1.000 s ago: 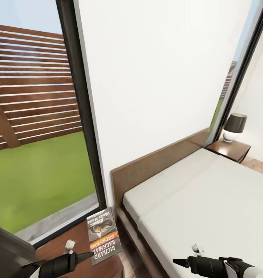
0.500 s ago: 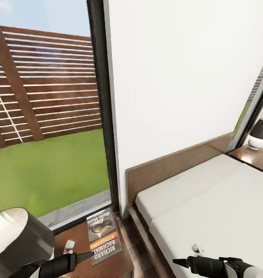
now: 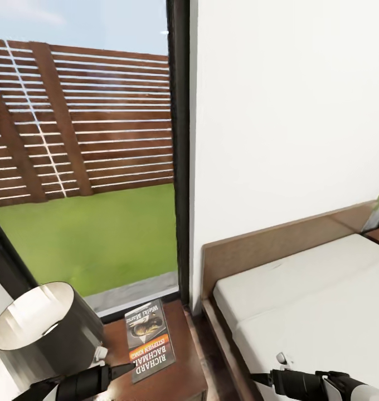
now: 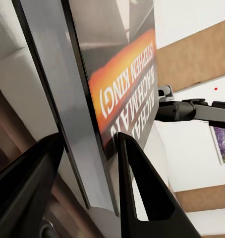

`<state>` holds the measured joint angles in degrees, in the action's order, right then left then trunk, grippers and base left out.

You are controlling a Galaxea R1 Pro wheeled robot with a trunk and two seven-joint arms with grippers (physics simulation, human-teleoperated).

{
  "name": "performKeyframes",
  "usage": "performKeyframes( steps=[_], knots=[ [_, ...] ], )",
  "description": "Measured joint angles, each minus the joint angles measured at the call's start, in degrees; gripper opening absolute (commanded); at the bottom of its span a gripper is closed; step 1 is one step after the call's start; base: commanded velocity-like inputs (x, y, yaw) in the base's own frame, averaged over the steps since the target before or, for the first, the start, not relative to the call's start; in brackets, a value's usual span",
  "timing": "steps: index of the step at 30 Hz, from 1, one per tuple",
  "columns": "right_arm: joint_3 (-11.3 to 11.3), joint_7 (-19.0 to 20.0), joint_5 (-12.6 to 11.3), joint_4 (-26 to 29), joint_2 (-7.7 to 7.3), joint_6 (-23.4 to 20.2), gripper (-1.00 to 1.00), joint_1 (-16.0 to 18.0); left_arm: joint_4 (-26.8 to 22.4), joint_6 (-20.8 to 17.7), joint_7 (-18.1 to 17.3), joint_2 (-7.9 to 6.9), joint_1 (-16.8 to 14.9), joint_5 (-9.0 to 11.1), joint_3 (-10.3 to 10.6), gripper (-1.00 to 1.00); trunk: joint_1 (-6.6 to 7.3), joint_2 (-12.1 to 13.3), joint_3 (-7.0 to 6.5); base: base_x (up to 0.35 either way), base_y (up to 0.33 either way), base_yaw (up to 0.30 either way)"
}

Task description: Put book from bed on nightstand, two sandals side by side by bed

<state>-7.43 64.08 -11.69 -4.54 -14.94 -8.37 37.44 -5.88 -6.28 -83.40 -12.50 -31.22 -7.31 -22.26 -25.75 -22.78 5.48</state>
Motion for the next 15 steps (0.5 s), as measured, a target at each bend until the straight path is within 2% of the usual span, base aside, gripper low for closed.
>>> performKeyframes(
  steps=[11, 15],
  knots=[
    [0.0, 0.07, 0.0, 0.0, -0.02, 0.0, 1.0, 0.0, -0.06, 0.0, -0.01, 0.0, 0.0, -0.05, -0.02, -1.0, 0.0, 0.0, 0.0, 0.002, -0.001, 0.284],
    [0.02, 0.09, 0.0, -0.01, -0.01, 0.0, 1.0, 0.01, -0.07, 0.0, 0.0, 0.0, 0.0, -0.05, 0.0, -1.0, 0.02, -0.01, 0.0, 0.139, -0.073, 0.284]
  ],
)
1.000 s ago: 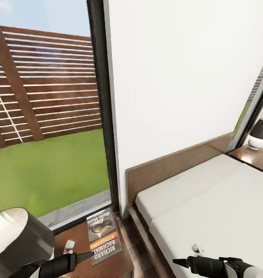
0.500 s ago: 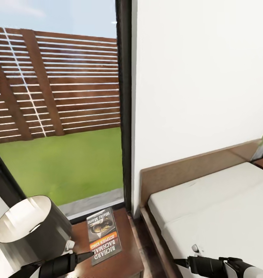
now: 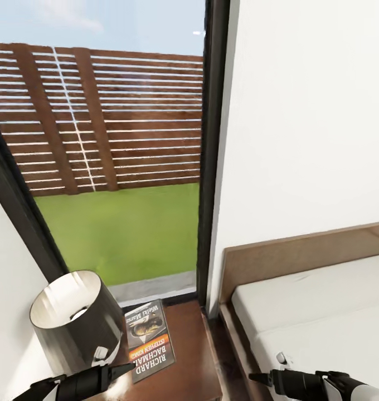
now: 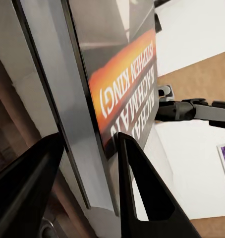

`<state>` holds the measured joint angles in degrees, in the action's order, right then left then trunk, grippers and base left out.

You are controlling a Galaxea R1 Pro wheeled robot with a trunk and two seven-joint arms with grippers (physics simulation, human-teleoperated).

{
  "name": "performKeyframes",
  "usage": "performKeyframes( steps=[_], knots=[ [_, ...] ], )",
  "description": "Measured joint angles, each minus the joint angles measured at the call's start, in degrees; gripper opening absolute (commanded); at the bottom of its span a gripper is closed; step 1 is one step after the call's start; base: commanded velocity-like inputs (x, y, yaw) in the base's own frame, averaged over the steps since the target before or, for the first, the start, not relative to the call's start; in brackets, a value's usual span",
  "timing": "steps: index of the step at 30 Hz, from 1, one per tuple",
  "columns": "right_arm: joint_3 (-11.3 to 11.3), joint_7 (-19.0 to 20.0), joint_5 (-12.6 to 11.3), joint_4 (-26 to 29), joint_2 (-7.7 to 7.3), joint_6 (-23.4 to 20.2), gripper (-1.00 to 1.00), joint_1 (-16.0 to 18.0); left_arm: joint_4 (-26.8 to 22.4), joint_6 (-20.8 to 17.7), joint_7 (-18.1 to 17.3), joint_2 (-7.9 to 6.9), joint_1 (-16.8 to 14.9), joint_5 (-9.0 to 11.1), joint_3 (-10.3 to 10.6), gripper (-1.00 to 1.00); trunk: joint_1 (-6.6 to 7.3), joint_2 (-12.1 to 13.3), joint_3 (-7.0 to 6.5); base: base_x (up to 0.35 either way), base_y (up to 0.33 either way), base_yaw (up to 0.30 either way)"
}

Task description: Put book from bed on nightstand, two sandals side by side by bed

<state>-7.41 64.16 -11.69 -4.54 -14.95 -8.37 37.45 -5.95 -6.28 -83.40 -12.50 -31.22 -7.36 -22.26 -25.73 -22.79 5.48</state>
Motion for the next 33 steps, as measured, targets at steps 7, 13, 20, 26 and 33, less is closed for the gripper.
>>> performKeyframes(
  steps=[7, 13, 20, 26, 33],
  knots=[
    [0.0, -0.01, 0.0, 0.01, -0.01, 0.0, 1.0, -0.01, 0.03, 0.02, -0.01, 0.0, -0.01, 0.02, -0.28, -1.0, -0.01, 0.0, 0.0, 0.078, -0.036, 0.185],
    [-0.01, 0.0, 0.0, 0.01, -0.01, 0.0, 1.0, -0.01, 0.03, 0.02, -0.01, 0.0, -0.01, 0.03, -0.22, -1.0, -0.02, 0.0, 0.0, 0.002, -0.001, 0.061],
    [0.0, 0.0, 0.0, 0.01, -0.01, 0.0, 1.0, -0.01, 0.05, 0.02, -0.01, 0.0, -0.01, 0.04, -0.18, -1.0, -0.02, 0.0, 0.13, 0.0, 0.0, 0.263],
    [-0.01, 0.01, 0.0, 0.01, -0.02, 0.0, 1.0, -0.01, 0.01, 0.01, -0.01, 0.0, -0.01, 0.04, -0.14, -1.0, -0.02, 0.0, 0.29, 0.0, 0.0, 0.283],
    [-0.02, 0.06, 0.0, 0.01, -0.04, 0.0, 1.0, -0.01, 0.01, 0.01, -0.01, 0.0, -0.01, 0.0, -0.07, -1.0, -0.02, 0.0, 0.48, 0.0, 0.0, 0.285]
  ],
)
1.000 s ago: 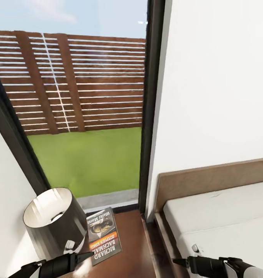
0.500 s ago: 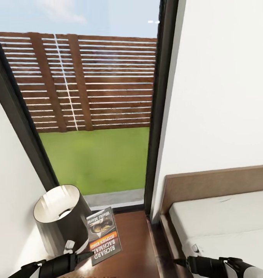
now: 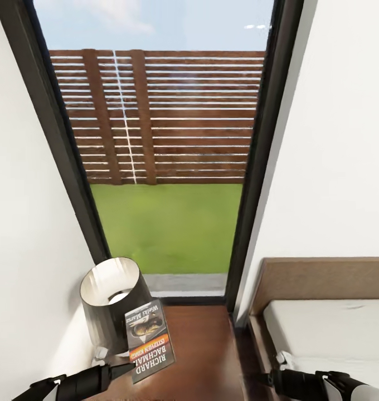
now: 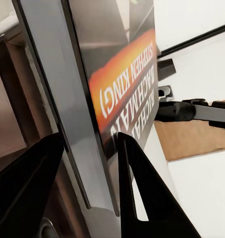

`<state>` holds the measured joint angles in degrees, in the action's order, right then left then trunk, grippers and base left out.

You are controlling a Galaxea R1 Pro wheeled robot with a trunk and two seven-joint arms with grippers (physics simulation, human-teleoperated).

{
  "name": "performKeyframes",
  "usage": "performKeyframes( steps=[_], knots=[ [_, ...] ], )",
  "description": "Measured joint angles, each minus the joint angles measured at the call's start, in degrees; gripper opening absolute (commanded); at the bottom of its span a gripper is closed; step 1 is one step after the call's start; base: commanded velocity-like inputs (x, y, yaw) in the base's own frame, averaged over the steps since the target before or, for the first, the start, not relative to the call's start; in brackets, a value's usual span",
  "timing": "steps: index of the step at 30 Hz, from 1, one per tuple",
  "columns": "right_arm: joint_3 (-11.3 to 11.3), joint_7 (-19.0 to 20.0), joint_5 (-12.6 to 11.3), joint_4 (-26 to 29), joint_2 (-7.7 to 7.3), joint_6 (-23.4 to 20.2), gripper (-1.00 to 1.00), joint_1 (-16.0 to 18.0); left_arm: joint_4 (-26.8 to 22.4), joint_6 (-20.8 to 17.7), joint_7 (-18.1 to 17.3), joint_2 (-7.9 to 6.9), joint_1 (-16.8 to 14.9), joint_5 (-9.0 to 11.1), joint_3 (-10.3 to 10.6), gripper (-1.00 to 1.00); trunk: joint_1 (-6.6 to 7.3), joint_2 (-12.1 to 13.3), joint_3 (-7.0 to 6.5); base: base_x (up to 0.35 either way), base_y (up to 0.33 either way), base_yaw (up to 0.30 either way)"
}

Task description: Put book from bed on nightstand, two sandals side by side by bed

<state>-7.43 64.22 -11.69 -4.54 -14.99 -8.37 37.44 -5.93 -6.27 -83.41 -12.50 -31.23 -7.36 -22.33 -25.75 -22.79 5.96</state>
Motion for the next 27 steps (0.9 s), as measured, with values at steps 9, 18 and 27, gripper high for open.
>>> performKeyframes(
  steps=[9, 18, 27],
  knots=[
    [0.02, 0.06, 0.0, 0.01, -0.03, 0.0, 1.0, -0.01, 0.03, 0.02, 0.01, 0.01, -0.01, 0.02, -0.16, -1.0, 0.0, 0.0, 0.13, 0.003, 0.0, 0.11],
    [0.01, 0.29, 0.0, 0.01, -0.02, 0.0, 1.0, -0.01, -0.01, 0.01, 0.01, 0.01, -0.01, 0.02, -0.17, -1.0, 0.01, 0.0, 0.13, 0.178, 0.0, 0.002],
    [0.1, 0.49, -0.09, 0.01, -0.28, 0.02, 1.0, -0.01, -0.01, 0.02, 0.04, 0.19, -0.01, 0.02, -0.11, -1.0, 0.0, 0.0, 0.13, 0.002, 0.0, 0.0]
  ],
)
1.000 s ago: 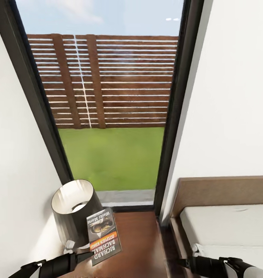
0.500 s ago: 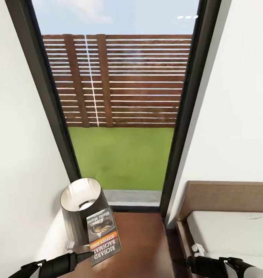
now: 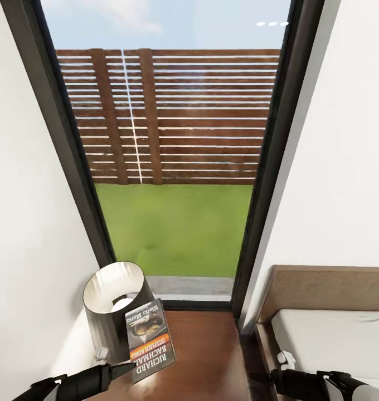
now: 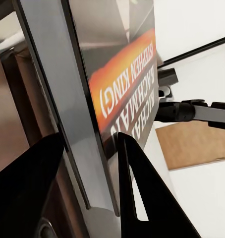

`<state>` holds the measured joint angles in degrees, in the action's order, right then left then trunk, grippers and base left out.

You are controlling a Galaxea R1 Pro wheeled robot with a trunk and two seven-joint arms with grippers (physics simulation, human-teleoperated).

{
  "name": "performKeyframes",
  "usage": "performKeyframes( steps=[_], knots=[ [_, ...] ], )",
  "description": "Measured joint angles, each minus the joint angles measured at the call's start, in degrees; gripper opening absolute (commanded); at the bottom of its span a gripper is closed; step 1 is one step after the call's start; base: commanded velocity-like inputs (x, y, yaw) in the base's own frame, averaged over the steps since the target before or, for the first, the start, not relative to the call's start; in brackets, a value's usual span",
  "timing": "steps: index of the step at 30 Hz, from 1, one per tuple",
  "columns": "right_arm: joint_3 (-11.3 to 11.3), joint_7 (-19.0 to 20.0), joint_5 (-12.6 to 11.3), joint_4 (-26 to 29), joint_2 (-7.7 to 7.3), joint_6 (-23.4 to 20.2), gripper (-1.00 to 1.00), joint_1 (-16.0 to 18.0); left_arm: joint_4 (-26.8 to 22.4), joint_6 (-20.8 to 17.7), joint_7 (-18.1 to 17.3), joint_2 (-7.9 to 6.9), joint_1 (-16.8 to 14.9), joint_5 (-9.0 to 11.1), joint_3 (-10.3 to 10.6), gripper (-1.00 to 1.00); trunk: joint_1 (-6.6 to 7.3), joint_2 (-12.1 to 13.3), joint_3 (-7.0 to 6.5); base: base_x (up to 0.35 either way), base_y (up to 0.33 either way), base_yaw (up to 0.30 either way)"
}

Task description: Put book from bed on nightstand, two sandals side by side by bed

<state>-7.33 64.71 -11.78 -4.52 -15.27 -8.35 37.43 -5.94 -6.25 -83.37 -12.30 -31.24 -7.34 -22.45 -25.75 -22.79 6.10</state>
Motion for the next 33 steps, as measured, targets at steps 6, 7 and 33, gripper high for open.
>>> performKeyframes(
  steps=[6, 7, 33],
  knots=[
    [0.03, 0.28, -0.07, 0.0, -0.37, 0.0, 1.0, 0.0, -0.2, -0.03, 9.15, 3.69, 0.0, -0.18, 0.38, -1.0, 0.0, 0.0, 0.0, 0.0, 0.0, 0.0],
    [0.04, 0.29, -0.07, 0.0, -0.43, 0.0, 1.0, 0.0, -0.25, -0.07, 11.32, 4.29, 0.0, -0.2, 0.07, -1.0, 0.0, 0.0, 0.0, 0.0, 0.0, 0.0],
    [0.66, 25.15, -0.49, 32.38, -10.38, -40.3, 1.0, 0.13, -1.63, -0.19, 18.27, 10.57, 0.02, -1.26, 1.52, -1.0, 0.0, 0.0, -0.01, 0.0, 0.0, 0.0]
  ],
)
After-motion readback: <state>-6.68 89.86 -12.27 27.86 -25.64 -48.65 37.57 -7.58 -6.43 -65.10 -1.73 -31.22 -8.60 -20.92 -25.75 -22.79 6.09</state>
